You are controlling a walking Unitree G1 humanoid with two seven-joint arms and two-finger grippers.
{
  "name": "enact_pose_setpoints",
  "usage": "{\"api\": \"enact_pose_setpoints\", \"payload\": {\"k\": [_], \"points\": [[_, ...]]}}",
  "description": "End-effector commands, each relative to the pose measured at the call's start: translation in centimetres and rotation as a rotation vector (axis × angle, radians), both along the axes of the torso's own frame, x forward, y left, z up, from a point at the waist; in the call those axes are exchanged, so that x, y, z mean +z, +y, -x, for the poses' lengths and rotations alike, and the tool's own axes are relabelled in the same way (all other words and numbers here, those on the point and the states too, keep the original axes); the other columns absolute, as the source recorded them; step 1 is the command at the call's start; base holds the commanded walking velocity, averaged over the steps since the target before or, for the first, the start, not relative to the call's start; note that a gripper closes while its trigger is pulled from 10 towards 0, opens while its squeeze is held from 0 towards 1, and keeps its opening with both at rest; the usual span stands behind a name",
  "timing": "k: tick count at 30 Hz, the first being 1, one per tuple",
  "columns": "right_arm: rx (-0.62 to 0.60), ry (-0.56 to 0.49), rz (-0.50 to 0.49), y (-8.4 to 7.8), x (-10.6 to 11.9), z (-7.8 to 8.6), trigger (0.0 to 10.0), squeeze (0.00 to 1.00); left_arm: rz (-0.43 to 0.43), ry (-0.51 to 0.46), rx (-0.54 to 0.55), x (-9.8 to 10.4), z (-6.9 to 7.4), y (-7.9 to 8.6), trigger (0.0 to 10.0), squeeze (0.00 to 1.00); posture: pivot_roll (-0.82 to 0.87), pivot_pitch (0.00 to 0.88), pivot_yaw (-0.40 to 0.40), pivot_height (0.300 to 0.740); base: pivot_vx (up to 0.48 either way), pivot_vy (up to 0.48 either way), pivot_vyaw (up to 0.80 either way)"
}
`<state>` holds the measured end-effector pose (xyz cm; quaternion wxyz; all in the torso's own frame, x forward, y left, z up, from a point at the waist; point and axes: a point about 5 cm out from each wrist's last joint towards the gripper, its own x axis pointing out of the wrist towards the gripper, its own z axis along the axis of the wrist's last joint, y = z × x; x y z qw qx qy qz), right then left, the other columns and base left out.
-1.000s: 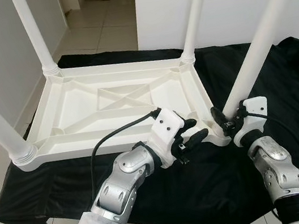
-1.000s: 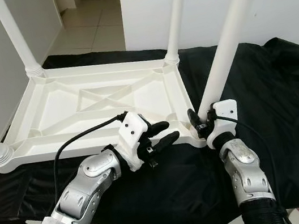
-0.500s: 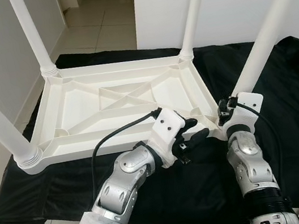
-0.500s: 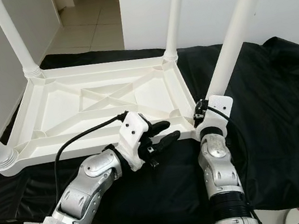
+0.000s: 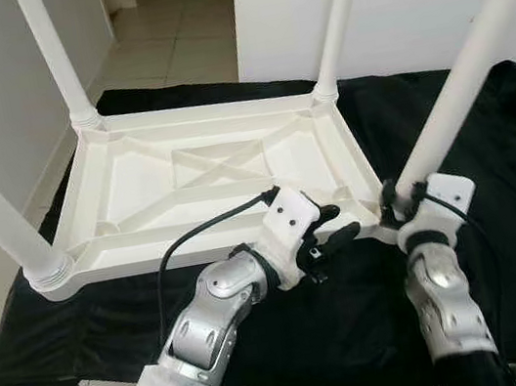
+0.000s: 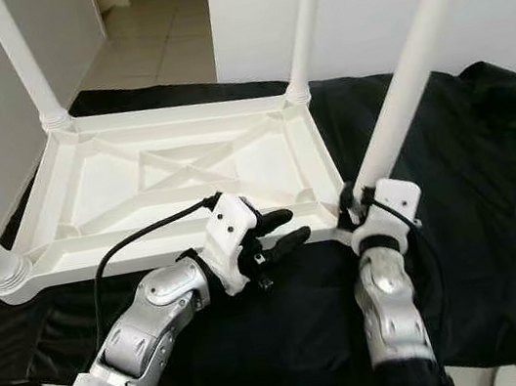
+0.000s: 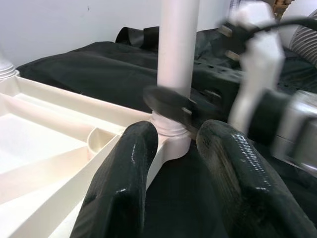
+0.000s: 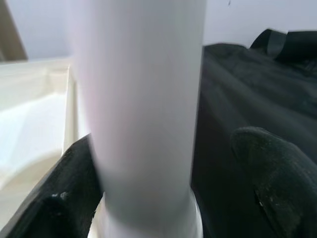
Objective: Building children table
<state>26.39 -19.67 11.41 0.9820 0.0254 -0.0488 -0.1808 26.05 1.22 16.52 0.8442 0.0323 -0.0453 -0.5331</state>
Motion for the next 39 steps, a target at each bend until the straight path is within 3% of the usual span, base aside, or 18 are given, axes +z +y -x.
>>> {"api": "enact_pose_setpoints", "payload": {"k": [1,7,10,14,16,26,28,39], "points": [[-0.006,0.002,0.017,-0.2,-0.1,0.5,10.0,0.00,-0.004,-0.008,-0.001,-0.1,0.0,0.0,10.0,0.00,-0.08,0.000,-0.060,0.740,0.000,0.000,0.00],[0.090,-0.011,0.042,1.0,-0.7,2.9,10.0,0.00,-0.014,-0.015,0.016,-0.1,-0.3,0.5,10.0,0.00,-0.09,0.000,-0.056,0.740,0.000,0.000,0.00],[0.121,-0.011,0.042,1.3,-0.8,3.2,10.0,0.00,-0.017,-0.016,0.022,-0.1,-0.4,0.7,10.0,0.00,-0.10,0.000,-0.052,0.740,0.000,0.000,0.00],[0.280,-0.023,0.060,2.8,-0.7,3.6,10.0,0.00,-0.028,-0.024,0.057,-0.1,-1.0,1.6,10.0,0.00,-0.10,0.000,-0.046,0.740,0.000,0.000,0.00],[0.280,-0.023,0.060,2.8,-0.7,3.6,10.0,0.00,-0.028,-0.024,0.057,-0.1,-1.0,1.6,10.0,0.00,-0.10,0.000,-0.046,0.740,0.000,0.000,0.00],[0.439,-0.028,0.084,3.7,-0.4,3.2,10.0,0.00,-0.049,-0.037,0.076,0.1,-1.3,3.0,10.0,0.00,-0.09,0.000,-0.051,0.740,0.000,0.000,0.00],[0.484,-0.038,0.073,4.4,-0.2,2.2,10.0,0.00,-0.062,-0.037,0.080,0.0,-1.2,3.1,10.0,0.00,-0.08,0.000,-0.054,0.740,0.000,0.000,0.00],[0.501,-0.063,0.079,4.0,0.5,0.4,10.0,0.00,-0.081,-0.045,0.083,0.0,-1.1,3.5,10.0,0.00,-0.06,0.000,-0.059,0.740,0.000,0.000,0.00]]}}
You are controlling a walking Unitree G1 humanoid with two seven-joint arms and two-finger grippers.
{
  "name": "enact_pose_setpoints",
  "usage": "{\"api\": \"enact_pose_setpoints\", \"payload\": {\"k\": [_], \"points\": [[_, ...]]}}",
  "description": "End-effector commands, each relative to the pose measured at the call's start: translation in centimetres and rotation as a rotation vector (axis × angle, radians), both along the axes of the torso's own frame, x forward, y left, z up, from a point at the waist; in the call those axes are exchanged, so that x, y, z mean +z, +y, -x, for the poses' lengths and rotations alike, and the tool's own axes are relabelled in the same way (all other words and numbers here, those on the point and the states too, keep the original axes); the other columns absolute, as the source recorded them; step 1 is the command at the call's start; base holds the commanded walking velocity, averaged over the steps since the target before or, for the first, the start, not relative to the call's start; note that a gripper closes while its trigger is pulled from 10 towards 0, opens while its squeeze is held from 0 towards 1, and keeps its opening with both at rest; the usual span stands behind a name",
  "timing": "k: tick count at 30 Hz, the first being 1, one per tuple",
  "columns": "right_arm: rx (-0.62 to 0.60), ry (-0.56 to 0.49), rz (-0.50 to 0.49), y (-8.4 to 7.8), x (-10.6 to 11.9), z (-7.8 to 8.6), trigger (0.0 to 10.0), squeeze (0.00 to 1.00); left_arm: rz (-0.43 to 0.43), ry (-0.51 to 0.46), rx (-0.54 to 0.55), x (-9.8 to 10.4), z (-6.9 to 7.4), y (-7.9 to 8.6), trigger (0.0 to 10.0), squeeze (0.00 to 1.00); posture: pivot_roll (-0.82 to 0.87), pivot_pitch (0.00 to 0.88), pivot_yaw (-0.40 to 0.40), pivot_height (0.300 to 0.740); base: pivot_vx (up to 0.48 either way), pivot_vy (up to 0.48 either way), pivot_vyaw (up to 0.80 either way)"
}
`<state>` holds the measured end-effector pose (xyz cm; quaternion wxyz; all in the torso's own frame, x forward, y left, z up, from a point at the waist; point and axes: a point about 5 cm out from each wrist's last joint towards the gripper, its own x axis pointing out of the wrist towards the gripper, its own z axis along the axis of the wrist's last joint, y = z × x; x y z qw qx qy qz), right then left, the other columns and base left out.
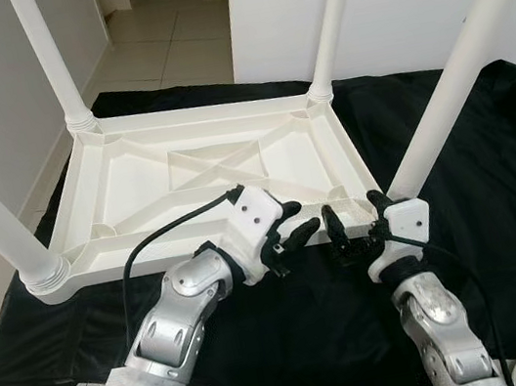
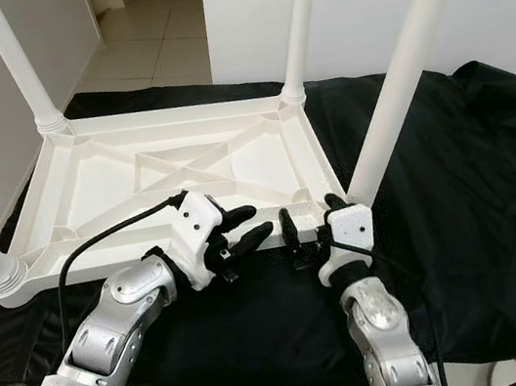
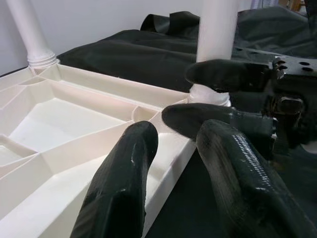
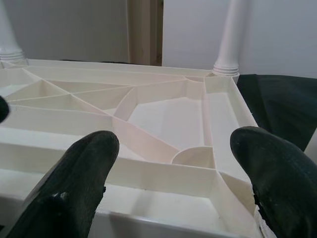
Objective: Building children table
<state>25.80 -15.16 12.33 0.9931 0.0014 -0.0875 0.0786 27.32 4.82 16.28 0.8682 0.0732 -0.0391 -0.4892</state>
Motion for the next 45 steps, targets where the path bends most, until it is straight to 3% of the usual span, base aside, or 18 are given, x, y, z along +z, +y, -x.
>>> {"api": "enact_pose_setpoints", "payload": {"k": [1,7,9,10,11,16,17,19,23,33,40,45], "points": [[-0.034,0.019,-0.013,-0.8,-0.4,-0.4,10.0,0.00,-0.012,-0.012,-0.020,0.3,0.1,0.0,10.0,0.00,-0.06,0.000,-0.059,0.740,0.000,0.000,0.00],[-0.136,0.027,-0.053,-2.1,-0.5,-0.9,10.0,0.00,-0.029,-0.009,-0.035,0.1,0.3,-0.1,10.0,0.00,-0.06,0.000,-0.058,0.740,0.000,0.000,0.00],[-0.242,0.027,-0.067,-3.9,-0.6,-1.0,10.0,0.00,-0.059,-0.006,-0.047,-0.4,0.7,0.0,10.0,0.00,-0.06,0.000,-0.057,0.740,0.000,0.000,0.00],[-0.242,0.027,-0.067,-3.9,-0.6,-1.0,10.0,0.00,-0.059,-0.006,-0.047,-0.4,0.7,0.0,10.0,0.00,-0.06,0.000,-0.057,0.740,0.000,0.000,0.00],[-0.317,0.023,-0.068,-5.4,-0.6,-1.1,10.0,0.00,-0.081,-0.004,-0.055,-0.7,0.9,0.0,10.0,0.00,-0.06,0.000,-0.053,0.740,0.000,0.000,0.00],[-0.361,0.015,-0.060,-6.7,-0.4,-1.1,10.0,0.00,-0.120,-0.005,-0.065,-1.3,1.1,0.0,10.0,0.00,-0.06,0.000,-0.051,0.740,0.000,0.000,0.00],[-0.387,0.011,-0.057,-7.6,-0.2,-1.1,10.0,0.00,-0.148,-0.001,-0.059,-1.7,1.1,0.2,10.0,0.00,-0.06,0.000,-0.048,0.740,0.000,0.000,0.00],[-0.387,0.011,-0.057,-7.6,-0.2,-1.1,10.0,0.00,-0.148,-0.001,-0.059,-1.7,1.1,0.2,10.0,0.00,-0.06,0.000,-0.048,0.740,0.000,0.000,0.00],[-0.445,-0.005,-0.031,-10.0,0.3,-1.0,10.0,0.00,-0.227,-0.003,-0.024,-2.5,0.6,0.9,10.0,0.00,-0.07,0.000,-0.040,0.740,0.000,0.000,0.00],[-0.460,-0.017,-0.036,-10.0,0.4,-1.2,10.0,0.00,-0.382,0.003,-0.032,-4.3,0.8,2.2,10.0,0.00,-0.06,0.000,-0.034,0.740,0.000,0.000,0.00],[-0.459,-0.026,-0.040,-9.9,0.5,-1.4,10.0,0.00,-0.417,-0.008,-0.079,-4.8,1.3,2.3,10.0,0.00,-0.06,0.000,-0.033,0.740,0.000,0.000,0.00],[-0.446,-0.025,-0.042,-9.6,0.5,-1.6,10.0,0.00,-0.420,-0.021,-0.090,-4.6,0.6,2.6,10.0,0.00,-0.05,0.000,-0.040,0.740,0.000,0.000,0.00]]}}
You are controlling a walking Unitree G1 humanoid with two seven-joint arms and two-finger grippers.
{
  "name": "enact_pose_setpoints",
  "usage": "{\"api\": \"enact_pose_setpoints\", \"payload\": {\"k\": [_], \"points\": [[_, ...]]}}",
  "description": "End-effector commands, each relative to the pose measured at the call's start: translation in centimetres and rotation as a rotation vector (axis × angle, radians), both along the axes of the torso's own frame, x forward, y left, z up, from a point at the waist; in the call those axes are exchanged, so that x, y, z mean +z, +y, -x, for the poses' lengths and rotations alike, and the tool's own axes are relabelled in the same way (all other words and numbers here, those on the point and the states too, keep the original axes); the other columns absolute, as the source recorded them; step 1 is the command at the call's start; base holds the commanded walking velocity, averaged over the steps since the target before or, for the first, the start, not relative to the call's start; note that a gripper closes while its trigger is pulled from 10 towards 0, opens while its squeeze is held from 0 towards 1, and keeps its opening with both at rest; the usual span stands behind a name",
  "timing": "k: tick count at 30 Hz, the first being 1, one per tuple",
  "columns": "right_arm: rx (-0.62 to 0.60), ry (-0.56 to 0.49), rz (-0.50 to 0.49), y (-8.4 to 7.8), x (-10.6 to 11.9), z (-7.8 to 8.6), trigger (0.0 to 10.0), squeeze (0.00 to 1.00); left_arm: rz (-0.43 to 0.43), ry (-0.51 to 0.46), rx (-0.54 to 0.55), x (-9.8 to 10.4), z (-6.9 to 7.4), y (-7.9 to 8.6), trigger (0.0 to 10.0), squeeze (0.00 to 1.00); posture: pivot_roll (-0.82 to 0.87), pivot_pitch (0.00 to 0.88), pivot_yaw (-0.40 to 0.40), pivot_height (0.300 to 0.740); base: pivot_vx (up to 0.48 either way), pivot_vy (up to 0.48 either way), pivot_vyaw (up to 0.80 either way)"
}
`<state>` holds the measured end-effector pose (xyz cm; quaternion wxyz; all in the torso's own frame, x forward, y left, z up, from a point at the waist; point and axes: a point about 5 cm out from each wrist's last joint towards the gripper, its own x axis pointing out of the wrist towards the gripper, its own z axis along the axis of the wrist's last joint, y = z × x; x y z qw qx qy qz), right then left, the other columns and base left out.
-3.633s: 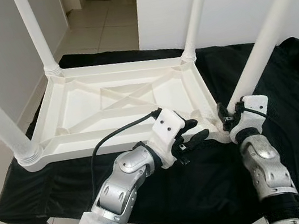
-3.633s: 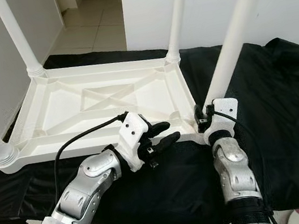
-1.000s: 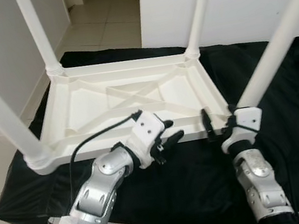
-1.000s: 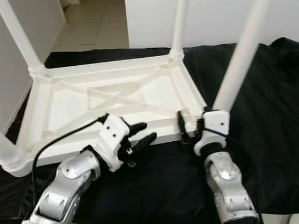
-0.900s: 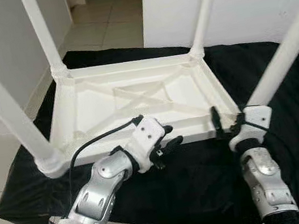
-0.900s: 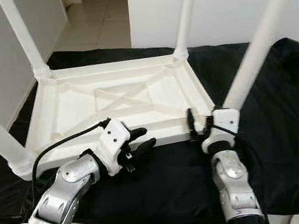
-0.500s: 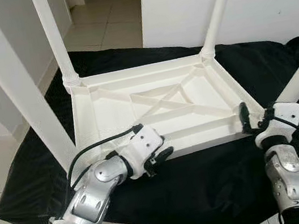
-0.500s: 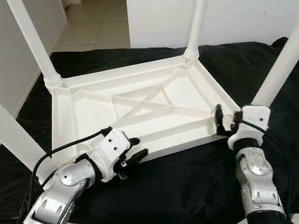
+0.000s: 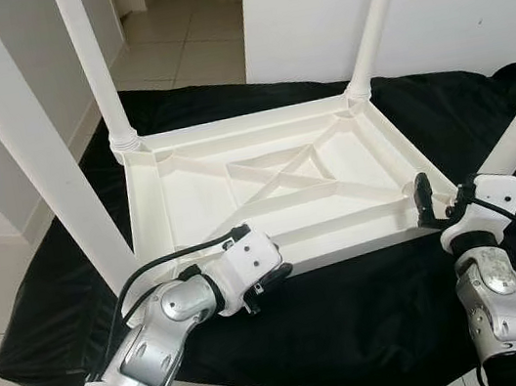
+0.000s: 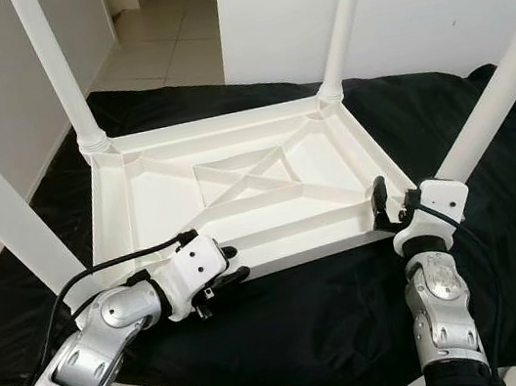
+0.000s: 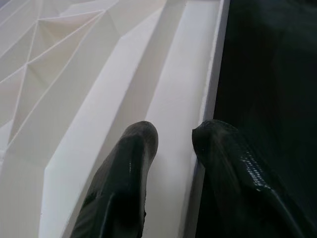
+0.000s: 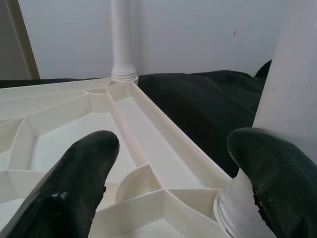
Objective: Building children table
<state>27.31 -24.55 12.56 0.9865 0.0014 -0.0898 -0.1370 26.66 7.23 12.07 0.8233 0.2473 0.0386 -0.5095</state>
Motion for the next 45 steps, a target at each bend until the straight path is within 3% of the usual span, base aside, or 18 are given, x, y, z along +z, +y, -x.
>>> {"api": "enact_pose_setpoints", "payload": {"k": [1,8,16,21,23,28,29,31,32,35,38,40,43,45], "points": [[-0.007,-0.019,0.001,0.0,0.2,-0.1,10.0,0.00,-0.032,0.014,-0.037,-0.3,-0.3,0.4,10.0,0.00,-0.06,0.000,-0.038,0.740,0.000,0.000,0.00],[0.016,-0.027,0.000,0.7,0.3,-0.3,10.0,0.00,-0.048,-0.016,-0.061,0.2,-1.5,0.8,10.0,0.00,-0.07,0.000,-0.039,0.740,0.000,0.000,0.00],[0.055,-0.033,-0.018,2.4,0.2,-0.4,10.0,0.00,-0.072,-0.094,-0.001,1.2,-4.4,2.1,10.0,0.00,-0.08,0.000,-0.040,0.740,0.000,0.000,0.00],[0.067,-0.033,-0.024,2.9,0.1,-0.5,10.0,0.00,-0.079,-0.117,0.002,1.6,-4.9,2.4,10.0,0.00,-0.07,0.000,-0.038,0.740,0.000,0.000,0.00],[0.092,-0.031,-0.036,3.9,0.0,-0.4,10.0,0.00,-0.040,-0.143,0.040,2.8,-5.9,2.9,10.0,0.00,-0.08,0.002,-0.031,0.740,0.000,0.000,0.00],[0.107,-0.028,-0.042,4.4,-0.1,-0.3,10.0,0.00,0.000,-0.133,0.045,3.1,-5.7,2.8,10.0,0.00,-0.08,0.005,-0.031,0.740,0.000,0.000,0.00],[0.118,-0.023,-0.046,4.7,-0.3,-0.1,10.0,0.00,0.037,-0.122,0.037,3.2,-5.3,2.6,10.0,0.00,-0.07,0.009,-0.033,0.740,0.000,0.000,0.00],[0.141,-0.004,-0.045,5.2,-0.8,0.2,10.0,0.00,0.147,-0.065,-0.007,2.9,-2.8,1.7,10.0,0.00,-0.06,0.015,-0.041,0.740,0.000,0.000,0.00],[0.141,-0.004,-0.045,5.2,-0.8,0.2,10.0,0.00,0.147,-0.065,-0.007,2.9,-2.8,1.7,10.0,0.00,-0.06,0.015,-0.041,0.740,0.000,0.000,0.00],[0.165,0.006,-0.045,5.5,-1.0,0.1,10.0,0.00,0.244,-0.011,-0.014,2.9,-0.9,1.2,10.0,0.00,-0.05,0.016,-0.047,0.740,0.000,0.000,0.00],[0.178,0.010,-0.042,5.6,-1.0,-0.1,10.0,0.00,0.273,-0.003,-0.008,2.9,-0.2,1.1,10.0,0.00,-0.03,0.015,-0.060,0.740,0.000,0.000,0.00],[0.215,0.018,-0.039,6.1,-1.0,-0.7,10.0,0.00,0.354,0.020,0.000,2.9,1.9,1.3,10.0,0.00,-0.01,0.016,-0.072,0.740,0.000,0.000,0.00],[0.223,0.022,-0.040,6.2,-1.1,-0.9,10.0,0.00,0.373,0.038,0.001,2.8,2.8,1.6,10.0,0.00,-0.01,0.015,-0.077,0.740,0.000,0.000,0.00],[0.236,0.028,-0.046,6.6,-1.2,-1.0,10.0,0.00,0.387,0.081,0.002,2.8,4.2,2.5,10.0,0.00,0.01,0.014,-0.083,0.740,0.000,0.000,0.00]]}}
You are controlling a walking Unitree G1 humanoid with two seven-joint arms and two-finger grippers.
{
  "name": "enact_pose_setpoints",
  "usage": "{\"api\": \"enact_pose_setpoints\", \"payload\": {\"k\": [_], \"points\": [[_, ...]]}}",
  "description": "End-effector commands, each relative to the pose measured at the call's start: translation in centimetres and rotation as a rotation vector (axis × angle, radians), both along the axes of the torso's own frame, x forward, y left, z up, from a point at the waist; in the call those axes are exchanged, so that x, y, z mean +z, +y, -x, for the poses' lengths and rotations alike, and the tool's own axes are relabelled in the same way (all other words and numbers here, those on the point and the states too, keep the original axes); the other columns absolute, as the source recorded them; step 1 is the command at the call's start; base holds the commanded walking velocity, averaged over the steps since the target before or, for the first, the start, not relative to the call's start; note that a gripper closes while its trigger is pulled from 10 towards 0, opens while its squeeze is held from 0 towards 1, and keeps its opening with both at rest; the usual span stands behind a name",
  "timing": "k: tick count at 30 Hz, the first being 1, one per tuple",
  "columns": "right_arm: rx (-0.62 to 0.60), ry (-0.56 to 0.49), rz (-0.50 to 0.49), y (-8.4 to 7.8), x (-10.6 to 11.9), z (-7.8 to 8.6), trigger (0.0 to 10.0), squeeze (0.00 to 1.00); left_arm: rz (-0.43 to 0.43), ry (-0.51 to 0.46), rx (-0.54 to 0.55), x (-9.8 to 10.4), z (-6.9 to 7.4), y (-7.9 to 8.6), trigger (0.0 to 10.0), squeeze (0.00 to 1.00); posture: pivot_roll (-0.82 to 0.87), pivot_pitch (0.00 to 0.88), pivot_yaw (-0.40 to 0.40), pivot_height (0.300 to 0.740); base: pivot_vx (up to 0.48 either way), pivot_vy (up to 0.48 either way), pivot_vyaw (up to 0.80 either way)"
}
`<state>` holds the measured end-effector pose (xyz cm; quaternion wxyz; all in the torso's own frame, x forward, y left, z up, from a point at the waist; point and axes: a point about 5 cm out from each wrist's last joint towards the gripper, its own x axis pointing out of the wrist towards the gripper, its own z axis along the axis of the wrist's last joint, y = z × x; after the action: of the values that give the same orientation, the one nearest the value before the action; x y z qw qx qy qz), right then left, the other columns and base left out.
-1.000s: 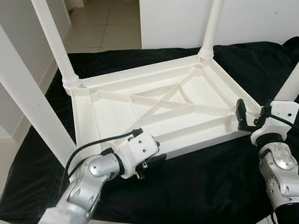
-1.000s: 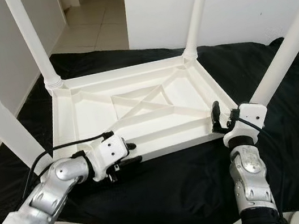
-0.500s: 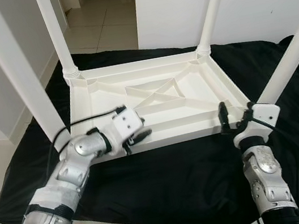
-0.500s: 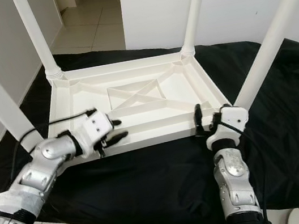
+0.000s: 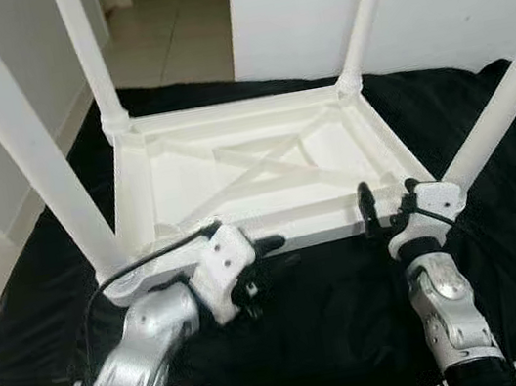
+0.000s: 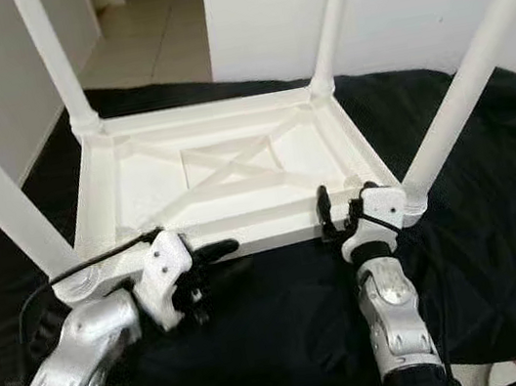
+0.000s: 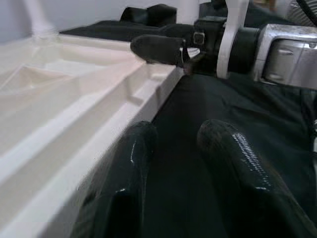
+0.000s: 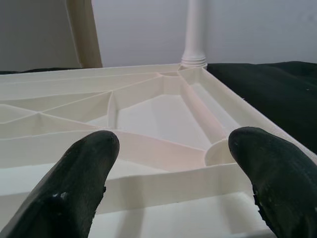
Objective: Building children table
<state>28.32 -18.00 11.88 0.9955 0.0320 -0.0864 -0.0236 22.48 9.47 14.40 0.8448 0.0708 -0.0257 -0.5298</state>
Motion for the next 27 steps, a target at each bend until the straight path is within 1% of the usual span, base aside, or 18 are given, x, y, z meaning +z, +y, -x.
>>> {"api": "enact_pose_setpoints", "payload": {"k": [1,4,6,7,9,11,12,13,15,16,17,18,19,22,23,25,26,27], "points": [[0.019,0.032,-0.003,0.4,-0.6,-0.2,10.0,0.00,-0.013,0.037,0.020,0.2,1.2,1.2,10.0,0.00,0.03,0.014,-0.093,0.740,0.000,0.000,0.00],[0.030,0.035,-0.004,0.7,-0.7,-0.3,10.0,0.00,-0.053,0.053,0.006,0.0,2.0,2.1,10.0,0.00,0.04,0.017,-0.102,0.740,0.000,0.000,0.00],[0.051,0.036,-0.008,1.1,-0.7,-0.8,10.0,0.00,-0.150,0.113,-0.033,-0.4,3.5,4.3,10.0,0.00,0.06,0.020,-0.113,0.740,0.000,0.000,0.00],[0.051,0.036,-0.008,1.1,-0.7,-0.8,10.0,0.00,-0.150,0.113,-0.033,-0.4,3.5,4.3,10.0,0.00,0.06,0.020,-0.113,0.740,0.000,0.000,0.00],[0.066,0.032,-0.002,1.4,-0.5,-1.3,10.0,0.00,-0.211,0.151,-0.039,-0.2,4.2,6.1,10.0,0.00,0.07,0.020,-0.115,0.740,0.000,0.000,0.00],[0.070,0.031,0.001,1.4,-0.5,-1.4,10.0,0.00,-0.223,0.166,-0.036,-0.2,4.3,6.6,10.0,0.00,0.08,0.016,-0.112,0.740,0.000,0.000,0.00],[0.073,0.034,0.015,1.4,-0.5,-1.7,10.0,0.00,-0.319,0.144,0.008,-0.6,4.1,7.7,10.0,0.00,0.08,0.020,-0.112,0.740,0.000,0.000,0.00],[0.073,0.034,0.015,1.4,-0.5,-1.7,10.0,0.00,-0.319,0.144,0.008,-0.6,4.1,7.7,10.0,0.00,0.08,0.020,-0.112,0.740,0.000,0.000,0.00],[0.075,0.036,0.024,1.4,-0.5,-1.8,10.0,0.00,-0.389,0.126,0.037,-0.9,3.9,8.5,10.0,0.00,0.08,0.020,-0.112,0.740,0.000,0.000,0.00],[0.065,0.047,0.035,1.4,-0.6,-1.9,10.0,0.00,-0.434,0.141,0.085,-0.9,4.0,9.9,10.0,0.00,0.08,0.028,-0.109,0.740,0.000,0.000,0.00],[0.065,0.047,0.035,1.4,-0.6,-1.9,10.0,0.00,-0.434,0.141,0.085,-0.9,4.0,9.9,10.0,0.00,0.08,0.028,-0.109,0.740,0.000,0.000,0.00],[0.060,0.051,0.040,1.4,-0.7,-1.9,10.0,0.00,-0.458,0.165,0.135,-0.9,4.2,11.3,10.0,0.00,0.08,0.032,-0.105,0.740,0.000,0.000,0.00],[0.060,0.051,0.040,1.4,-0.7,-1.9,10.0,0.00,-0.458,0.165,0.135,-0.9,4.2,11.3,10.0,0.00,0.08,0.032,-0.105,0.740,0.000,0.000,0.00],[0.045,0.068,0.036,1.3,-1.6,-0.9,10.0,0.00,-0.516,0.214,0.283,-0.3,4.0,15.5,10.0,0.00,0.10,0.058,-0.093,0.740,0.000,0.000,0.00],[0.045,0.068,0.036,1.3,-1.6,-0.9,10.0,0.00,-0.516,0.214,0.283,-0.3,4.0,15.5,10.0,0.00,0.10,0.058,-0.093,0.740,0.000,0.000,0.00],[0.031,0.080,0.031,1.2,-2.2,-0.4,10.0,0.00,-0.539,0.221,0.375,0.2,2.9,17.6,10.0,0.00,0.09,0.063,-0.092,0.740,0.000,0.000,0.00],[0.031,0.080,0.031,1.2,-2.2,-0.4,10.0,0.00,-0.539,0.221,0.375,0.2,2.9,17.6,10.0,0.00,0.09,0.063,-0.092,0.740,0.000,0.000,0.00],[0.029,0.080,0.030,1.2,-2.3,-0.2,10.0,0.00,-0.544,0.217,0.408,0.5,2.3,18.5,10.0,0.00,0.08,0.070,-0.081,0.740,0.000,0.000,0.00]]}}
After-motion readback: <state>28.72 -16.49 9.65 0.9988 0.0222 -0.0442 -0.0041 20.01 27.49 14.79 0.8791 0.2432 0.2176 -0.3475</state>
